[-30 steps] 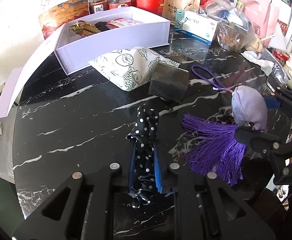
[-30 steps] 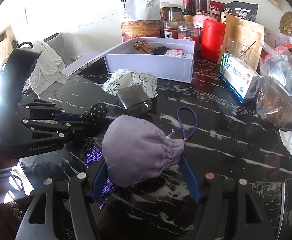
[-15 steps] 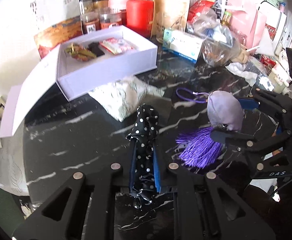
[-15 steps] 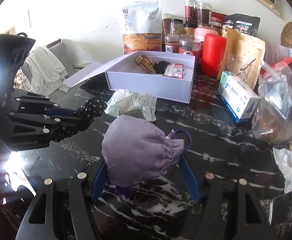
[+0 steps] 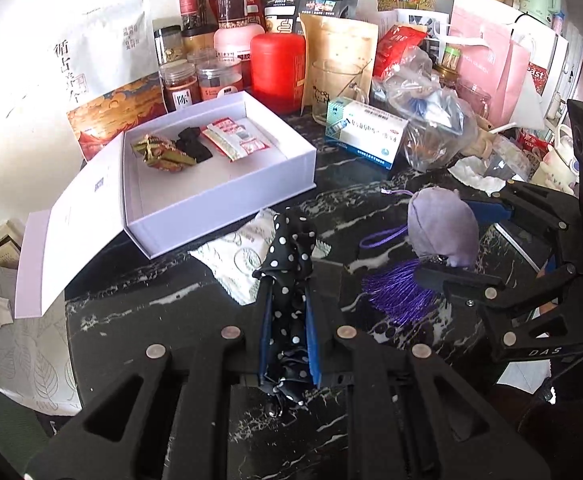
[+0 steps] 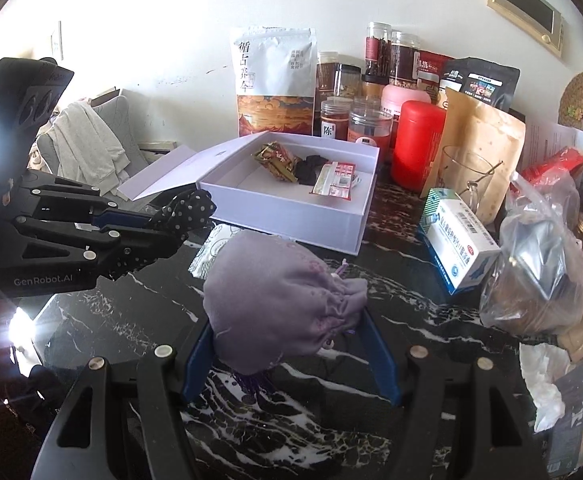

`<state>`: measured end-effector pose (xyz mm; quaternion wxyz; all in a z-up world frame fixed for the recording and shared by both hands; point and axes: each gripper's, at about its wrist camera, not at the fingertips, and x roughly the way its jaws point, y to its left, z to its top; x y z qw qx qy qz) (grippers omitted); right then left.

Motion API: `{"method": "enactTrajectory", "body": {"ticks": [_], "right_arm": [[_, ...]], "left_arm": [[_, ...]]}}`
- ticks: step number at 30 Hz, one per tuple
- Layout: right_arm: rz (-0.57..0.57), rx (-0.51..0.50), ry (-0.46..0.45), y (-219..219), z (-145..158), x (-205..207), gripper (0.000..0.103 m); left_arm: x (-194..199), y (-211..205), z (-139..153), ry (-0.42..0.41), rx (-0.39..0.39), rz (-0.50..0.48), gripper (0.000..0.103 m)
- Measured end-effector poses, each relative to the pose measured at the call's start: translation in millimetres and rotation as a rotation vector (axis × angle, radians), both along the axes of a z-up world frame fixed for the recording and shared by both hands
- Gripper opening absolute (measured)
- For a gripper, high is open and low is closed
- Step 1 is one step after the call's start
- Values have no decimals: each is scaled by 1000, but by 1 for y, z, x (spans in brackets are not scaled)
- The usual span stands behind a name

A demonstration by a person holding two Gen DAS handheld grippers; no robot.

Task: Organize objects
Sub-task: 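Lift and carry the lavender pouch with right tool while left tool carries the scrunchie to the box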

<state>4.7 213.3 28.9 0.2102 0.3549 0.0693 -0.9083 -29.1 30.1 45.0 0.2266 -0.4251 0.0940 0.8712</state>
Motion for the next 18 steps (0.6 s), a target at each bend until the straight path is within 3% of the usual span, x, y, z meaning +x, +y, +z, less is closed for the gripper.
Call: {"method": "enactTrajectory", "body": {"ticks": [18], "right_arm": [[15, 21, 25, -5, 23, -64, 68]], "left_arm": [[-66, 9, 30, 62, 8, -44, 14]]}}
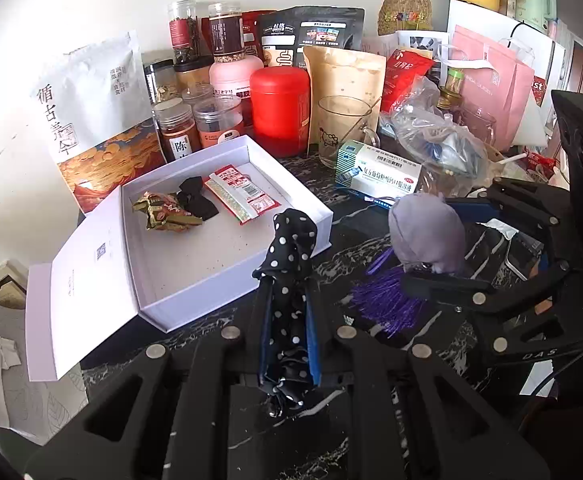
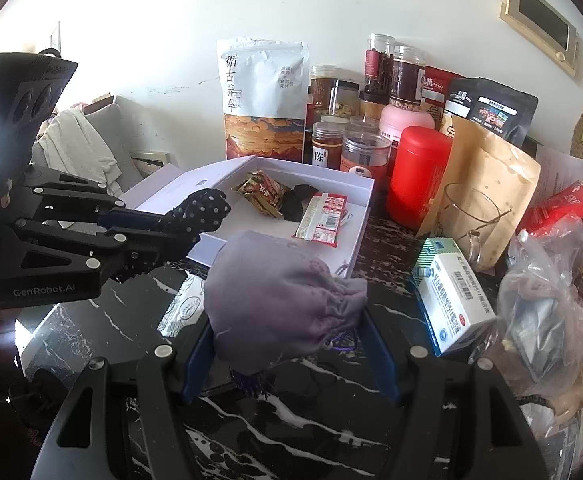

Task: Organize objects
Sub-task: 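Lift and carry the lavender pouch with right tool while left tool carries the scrunchie to the box, then lower the pouch into the box with right tool while left tool lowers the scrunchie inside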

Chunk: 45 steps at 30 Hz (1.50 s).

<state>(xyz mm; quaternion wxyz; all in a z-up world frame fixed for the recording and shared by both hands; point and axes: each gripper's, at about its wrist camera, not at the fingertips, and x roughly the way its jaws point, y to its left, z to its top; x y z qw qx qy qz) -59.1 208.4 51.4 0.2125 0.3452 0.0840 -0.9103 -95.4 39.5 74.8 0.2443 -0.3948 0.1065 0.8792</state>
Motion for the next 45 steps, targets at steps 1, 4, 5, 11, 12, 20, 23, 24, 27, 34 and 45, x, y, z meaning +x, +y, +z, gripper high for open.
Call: {"method": "enactTrajectory", "body": {"ticks": [1, 4, 5, 11, 12, 20, 23, 24, 27, 34, 45], "right_arm": [[2, 3, 1, -1, 0, -3, 68], [14, -1, 3, -2, 2, -15, 68], [16, -3, 3, -3, 2, -19, 68], [19, -29, 2, -4, 3, -50, 68], [19, -31, 1, -4, 3, -54, 68], [12, -26, 18, -8, 6, -95, 68], [8, -19, 23, -10, 8, -109, 68], [8, -17, 25, -11, 9, -113, 68], [8, -13, 39, -13, 13, -126, 68], [20, 0, 83, -19, 26, -152, 68], [50, -56, 78, -35, 27, -195, 68]], "left_arm": [[-5, 1, 0, -3, 0, -2, 14], [-18, 3, 1, 1, 1, 0, 14], [-23, 3, 1, 1, 4, 0, 14], [-53, 3, -1, -7, 7, 5, 14], [-59, 3, -2, -7, 6, 8, 14], [-99, 0, -4, 3, 7, 32, 14], [-114, -3, -1, 17, 12, 46, 14], [-119, -3, 0, 24, 11, 51, 14], [-134, -6, 2, 33, 14, 64, 14], [-170, -14, 8, 64, 21, 112, 14], [-210, -21, 23, 151, -16, 187, 14]]}}
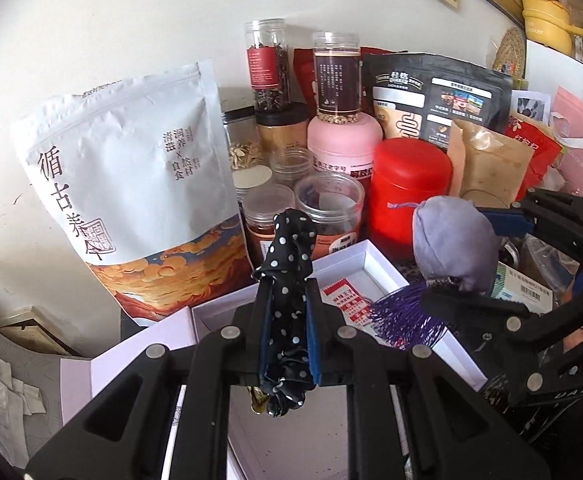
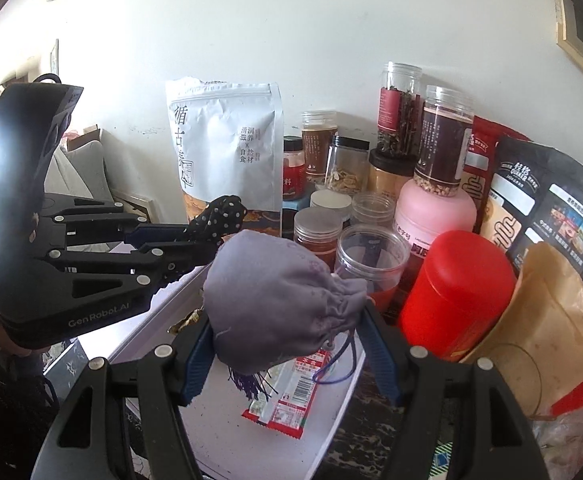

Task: Organize objects
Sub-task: 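Lower the pouch into the box with right tool while left tool lowers the scrunchie inside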

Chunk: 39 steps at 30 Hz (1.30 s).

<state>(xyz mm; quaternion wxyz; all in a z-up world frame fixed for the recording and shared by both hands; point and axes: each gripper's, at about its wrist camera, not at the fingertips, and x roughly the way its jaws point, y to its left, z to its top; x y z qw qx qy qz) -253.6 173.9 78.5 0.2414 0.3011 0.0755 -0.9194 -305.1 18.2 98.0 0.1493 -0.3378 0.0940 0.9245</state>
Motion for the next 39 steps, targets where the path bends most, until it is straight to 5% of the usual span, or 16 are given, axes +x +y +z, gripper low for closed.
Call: {"method": "enactTrajectory", "body": {"ticks": [17, 22, 39], "right_arm": [[20, 1, -133, -4, -60, -44, 68], [21, 33, -156, -9, -74, -47, 68], [7, 49, -206, -13, -93, -59, 68]], "left_arm": [[-47, -7, -60, -134, -33, 3, 14], [-53, 1, -81, -168, -108, 22, 14], [-63, 21, -124, -306, -97, -16, 14]]}}
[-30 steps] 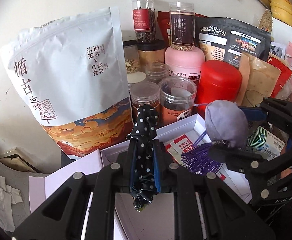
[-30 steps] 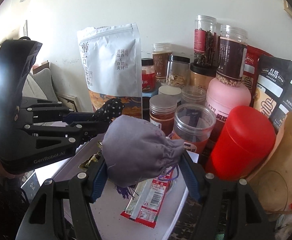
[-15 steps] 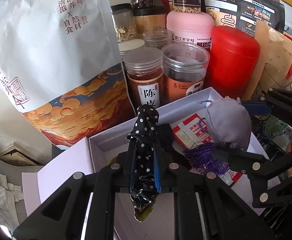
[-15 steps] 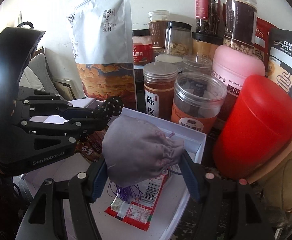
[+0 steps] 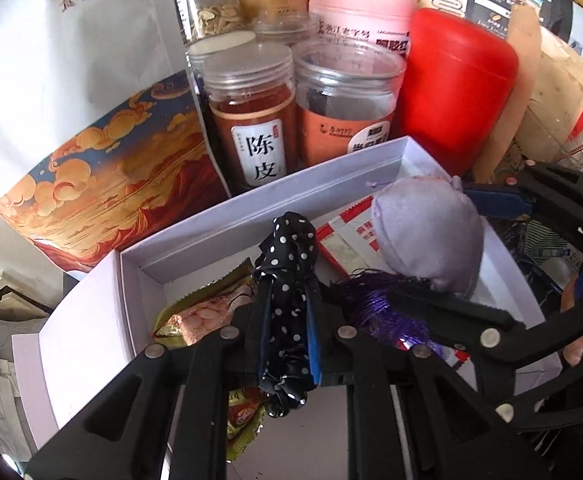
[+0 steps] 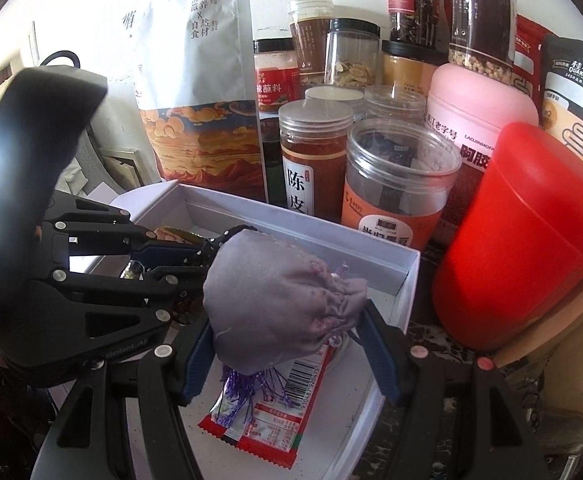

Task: Organize objects
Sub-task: 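Lower the pouch into the box with right tool while left tool lowers the scrunchie inside, then open both tools and withdraw them from the box toward the table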

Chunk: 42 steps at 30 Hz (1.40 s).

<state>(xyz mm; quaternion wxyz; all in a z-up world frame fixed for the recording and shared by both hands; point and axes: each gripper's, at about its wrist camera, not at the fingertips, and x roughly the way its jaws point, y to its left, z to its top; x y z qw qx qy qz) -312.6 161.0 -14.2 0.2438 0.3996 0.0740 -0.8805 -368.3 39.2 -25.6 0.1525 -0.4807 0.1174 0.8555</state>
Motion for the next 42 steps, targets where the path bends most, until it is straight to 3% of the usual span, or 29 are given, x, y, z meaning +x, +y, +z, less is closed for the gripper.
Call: {"method": "enactTrajectory", "body": {"ticks": [13, 20, 27, 29, 31, 32, 35, 39, 42], "right_arm": [[-25, 46, -33, -1, -7, -3, 68], [-30, 39, -33, 1, -5, -4, 71], [-36, 61, 7, 1, 7, 1, 77], [-38, 69, 28, 2, 14, 5, 78], [-44, 64, 41, 3, 18, 6, 78], [-49, 63, 42, 4, 20, 6, 78], [-61, 58, 51, 6, 25, 8, 78], [-75, 50, 54, 9, 30, 12, 78], [-77, 43, 64, 10, 36, 15, 78]], "left_arm": [[1, 11, -20, -17, -27, 13, 15], [3, 12, -21, -43, 7, 32, 16], [10, 12, -10, -31, 40, 58, 26], [14, 13, -5, -19, 43, 60, 34], [16, 15, -2, -17, 33, 66, 52], [18, 16, 0, 2, 15, 83, 54], [23, 17, 6, 39, -8, 112, 56], [30, 16, 8, 15, 39, 103, 56], [30, 11, 12, 21, 30, 116, 56]]}}
